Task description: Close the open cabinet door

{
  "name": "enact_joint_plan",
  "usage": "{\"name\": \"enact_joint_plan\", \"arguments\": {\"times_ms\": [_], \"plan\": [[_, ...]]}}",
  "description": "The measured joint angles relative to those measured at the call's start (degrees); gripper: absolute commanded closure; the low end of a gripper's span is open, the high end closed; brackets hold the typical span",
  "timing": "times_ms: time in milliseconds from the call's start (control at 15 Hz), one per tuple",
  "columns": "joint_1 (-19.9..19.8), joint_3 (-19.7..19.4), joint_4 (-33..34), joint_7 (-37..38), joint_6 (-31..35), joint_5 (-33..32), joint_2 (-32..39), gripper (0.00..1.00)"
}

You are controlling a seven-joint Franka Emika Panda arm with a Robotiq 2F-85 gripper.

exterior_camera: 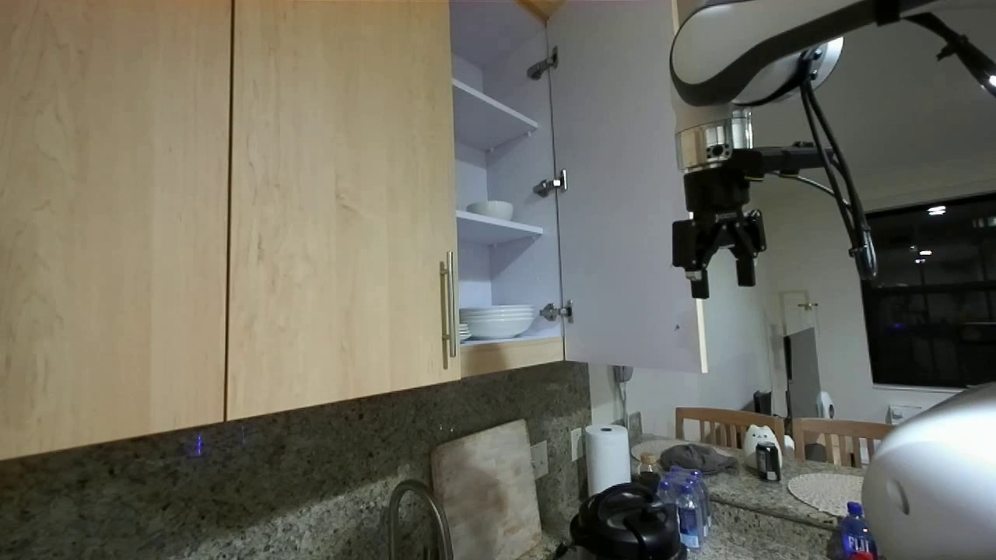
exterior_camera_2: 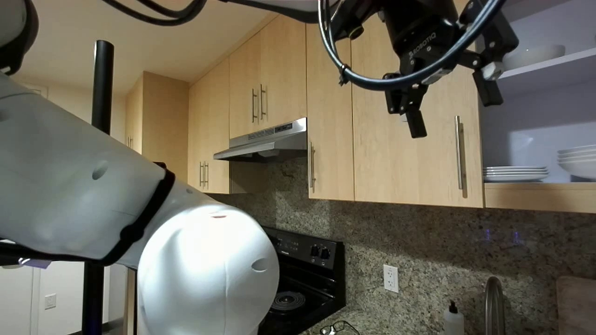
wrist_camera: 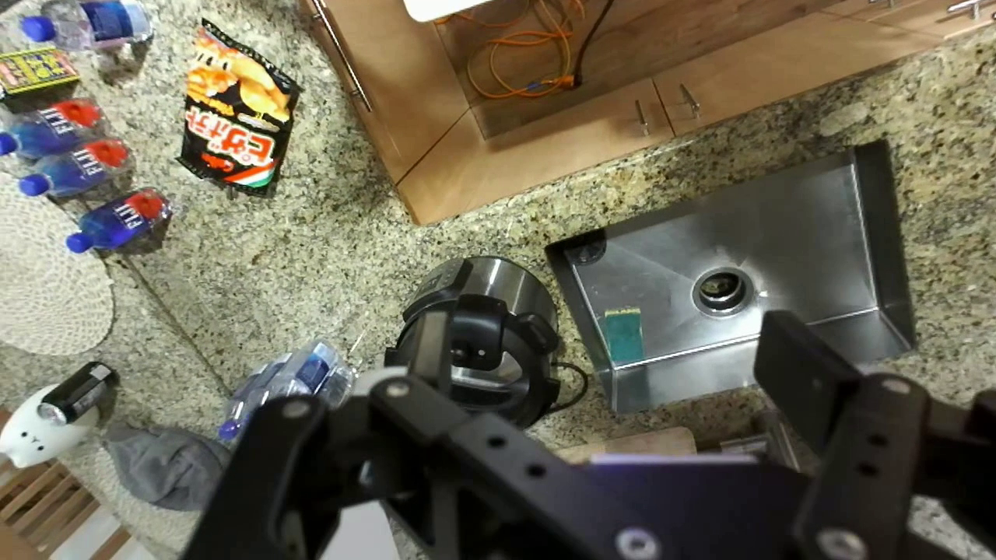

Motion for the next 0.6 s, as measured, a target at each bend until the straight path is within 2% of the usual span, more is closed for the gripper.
{"name": "enact_joint_plan", "arguments": {"times_ms": [200,600], "plan": [[-1.96,-1.03,0.91,2.68,3.37,-0.45,-0.34,0.00],[-6.49,-5.78,5.97,4.43,8.46,-0.45,0.78,0.00]]}}
